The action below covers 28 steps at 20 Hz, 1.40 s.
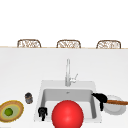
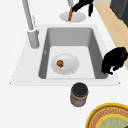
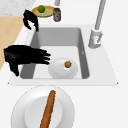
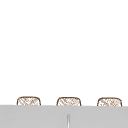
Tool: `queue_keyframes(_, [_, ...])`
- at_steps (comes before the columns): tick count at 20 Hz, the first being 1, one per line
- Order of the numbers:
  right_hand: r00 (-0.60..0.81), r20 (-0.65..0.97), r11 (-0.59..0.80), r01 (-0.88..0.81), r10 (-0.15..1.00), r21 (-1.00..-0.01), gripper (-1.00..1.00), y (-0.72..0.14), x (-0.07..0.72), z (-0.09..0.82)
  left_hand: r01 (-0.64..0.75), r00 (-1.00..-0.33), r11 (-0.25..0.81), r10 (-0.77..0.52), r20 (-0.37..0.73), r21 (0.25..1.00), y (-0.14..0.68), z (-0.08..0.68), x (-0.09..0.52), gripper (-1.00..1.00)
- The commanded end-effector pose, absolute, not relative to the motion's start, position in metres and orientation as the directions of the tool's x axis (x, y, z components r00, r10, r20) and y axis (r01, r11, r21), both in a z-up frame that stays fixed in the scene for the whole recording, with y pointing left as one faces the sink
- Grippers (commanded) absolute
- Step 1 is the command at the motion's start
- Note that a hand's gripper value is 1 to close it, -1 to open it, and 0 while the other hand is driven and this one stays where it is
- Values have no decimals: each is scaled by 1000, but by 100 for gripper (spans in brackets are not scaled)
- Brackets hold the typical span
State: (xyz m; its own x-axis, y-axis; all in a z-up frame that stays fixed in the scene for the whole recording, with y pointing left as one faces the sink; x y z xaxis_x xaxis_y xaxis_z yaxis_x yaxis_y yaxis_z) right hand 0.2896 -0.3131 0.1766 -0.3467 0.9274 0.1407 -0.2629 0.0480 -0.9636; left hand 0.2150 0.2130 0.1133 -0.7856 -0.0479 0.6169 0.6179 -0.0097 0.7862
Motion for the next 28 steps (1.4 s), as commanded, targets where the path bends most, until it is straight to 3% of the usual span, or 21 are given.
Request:
queue_keyframes(1, [-345, 120, 52, -202, 931, -978, -100, -304, 264, 177, 618, -786, -10, -48, 617, 786, 213, 113, 215, 0])
queue_keyframes(7, [-330, 121, 55, -202, 936, -978, -100, -292, 215, 176, 618, -786, -10, -48, 617, 786, 213, 113, 215, 0])
queue_keyframes(20, [-167, 184, 75, -510, 969, -857, -100, -265, 201, 168, 618, -786, -10, -48, 617, 786, 213, 113, 215, 0])
queue_keyframes(28, [-16, 123, 104, -431, 992, -896, -100, -262, 201, 136, 618, -786, -10, -48, 617, 786, 213, 113, 215, 0])
